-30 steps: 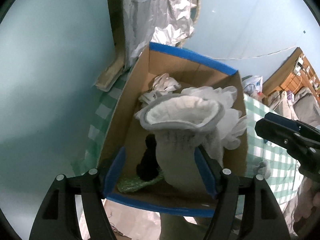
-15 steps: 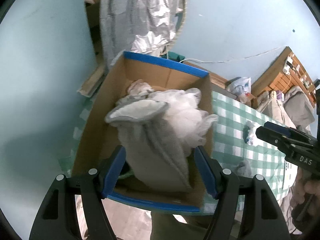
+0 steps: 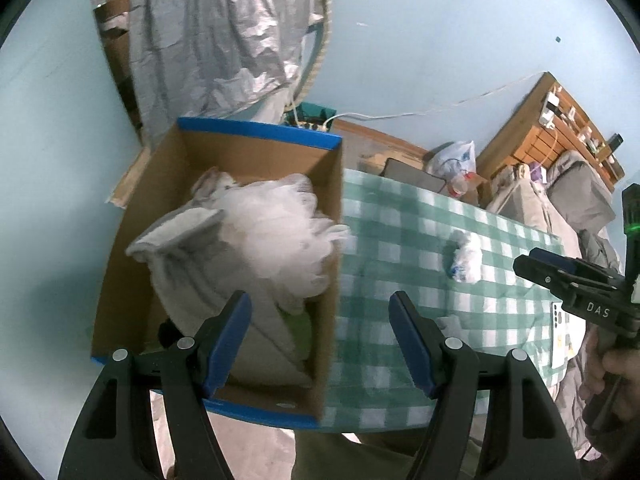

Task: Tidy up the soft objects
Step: 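Move both grippers back over the table toward the grey sock and white bag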

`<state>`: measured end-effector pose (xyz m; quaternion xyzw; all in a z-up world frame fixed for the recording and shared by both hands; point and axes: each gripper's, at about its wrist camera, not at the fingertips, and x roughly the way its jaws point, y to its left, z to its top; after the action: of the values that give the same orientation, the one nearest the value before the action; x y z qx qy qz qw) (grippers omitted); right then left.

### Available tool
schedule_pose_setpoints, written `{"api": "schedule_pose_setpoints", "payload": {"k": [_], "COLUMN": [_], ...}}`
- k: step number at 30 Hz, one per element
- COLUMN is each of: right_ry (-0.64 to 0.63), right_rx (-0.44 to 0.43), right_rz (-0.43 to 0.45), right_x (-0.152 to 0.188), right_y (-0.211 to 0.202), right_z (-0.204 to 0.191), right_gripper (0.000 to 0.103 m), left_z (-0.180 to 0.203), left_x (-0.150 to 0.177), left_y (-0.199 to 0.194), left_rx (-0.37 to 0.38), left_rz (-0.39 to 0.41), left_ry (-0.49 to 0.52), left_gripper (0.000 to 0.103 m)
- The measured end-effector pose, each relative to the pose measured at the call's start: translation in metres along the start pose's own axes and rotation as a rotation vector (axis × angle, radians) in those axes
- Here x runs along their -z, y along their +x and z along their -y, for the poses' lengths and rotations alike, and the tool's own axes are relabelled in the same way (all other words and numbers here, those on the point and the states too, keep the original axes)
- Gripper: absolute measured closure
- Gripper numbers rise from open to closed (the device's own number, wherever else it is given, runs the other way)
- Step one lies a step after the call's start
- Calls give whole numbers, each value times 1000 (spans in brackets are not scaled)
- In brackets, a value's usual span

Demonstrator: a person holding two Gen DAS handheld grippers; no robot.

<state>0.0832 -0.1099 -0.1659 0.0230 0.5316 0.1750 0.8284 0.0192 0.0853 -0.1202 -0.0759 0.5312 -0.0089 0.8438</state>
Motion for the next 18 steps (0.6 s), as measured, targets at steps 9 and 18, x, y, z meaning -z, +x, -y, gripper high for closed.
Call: {"api": "schedule_pose_setpoints", "payload": {"k": [9,18], "right_ry": [44,88], "right_rx": [29,53], "right_rz": [4,-27], "right_x": [13,28], "right_y": [-12,-13], "right_z": [35,66], "right_gripper": [40,40], "left_z": [45,84], "left_x": [3,7], "left_y": [10,26], "left_rx": [34,71], "left_rz": [-23,-59], "left_ry": [60,121], "left_gripper": [30,29]}}
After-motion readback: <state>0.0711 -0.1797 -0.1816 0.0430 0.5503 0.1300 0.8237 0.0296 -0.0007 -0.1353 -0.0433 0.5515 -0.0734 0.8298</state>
